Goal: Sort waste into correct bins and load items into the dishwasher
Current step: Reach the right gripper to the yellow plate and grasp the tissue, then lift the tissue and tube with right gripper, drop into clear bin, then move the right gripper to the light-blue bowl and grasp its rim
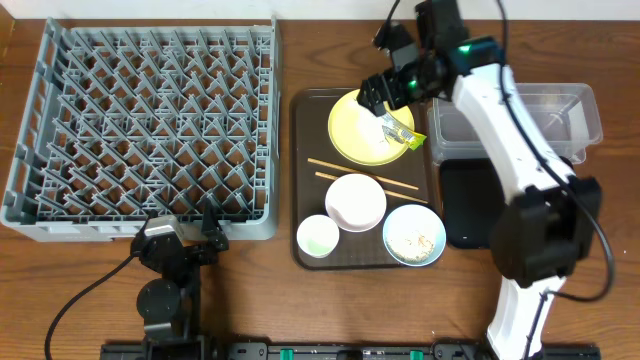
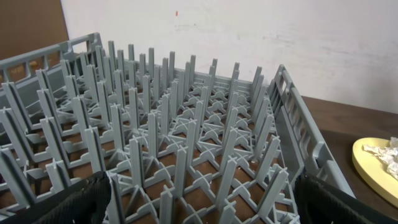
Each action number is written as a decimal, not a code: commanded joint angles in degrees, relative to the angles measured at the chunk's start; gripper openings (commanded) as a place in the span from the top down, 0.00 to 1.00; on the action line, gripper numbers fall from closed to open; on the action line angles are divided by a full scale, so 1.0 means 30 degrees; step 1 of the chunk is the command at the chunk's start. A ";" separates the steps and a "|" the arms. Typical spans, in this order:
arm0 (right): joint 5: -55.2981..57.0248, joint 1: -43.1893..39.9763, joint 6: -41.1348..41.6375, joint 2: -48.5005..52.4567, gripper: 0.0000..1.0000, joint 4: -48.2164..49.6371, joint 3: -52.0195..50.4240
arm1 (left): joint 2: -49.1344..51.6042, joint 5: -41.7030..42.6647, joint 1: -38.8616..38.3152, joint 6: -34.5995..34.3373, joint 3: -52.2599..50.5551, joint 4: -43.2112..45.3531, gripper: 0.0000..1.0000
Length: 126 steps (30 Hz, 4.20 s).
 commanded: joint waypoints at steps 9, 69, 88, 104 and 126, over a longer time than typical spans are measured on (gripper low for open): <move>0.8400 0.2608 0.0954 0.3825 0.17 0.0845 0.0401 | -0.0044 -0.0233 0.0029 0.0240 -0.0481 -0.0481 0.05; 1.0732 -0.4401 2.0123 -0.2674 0.98 -0.1035 -0.0998 | -0.0044 -0.0233 0.0029 0.0240 -0.0481 -0.0481 0.05; 1.1424 -0.6433 2.6840 -0.2521 0.51 0.5136 -0.7344 | -0.0051 -0.0233 0.0029 0.0240 -0.0481 -0.0481 0.05; 0.5515 -0.5974 1.1628 -0.8204 0.11 0.5668 -0.7096 | -0.0044 -0.0233 0.0029 0.0240 -0.0481 -0.0481 0.05; 0.5085 0.3446 0.6448 -0.9748 0.15 -0.6696 -0.7628 | -0.0044 -0.0233 0.0029 0.0240 -0.0481 -0.0481 0.05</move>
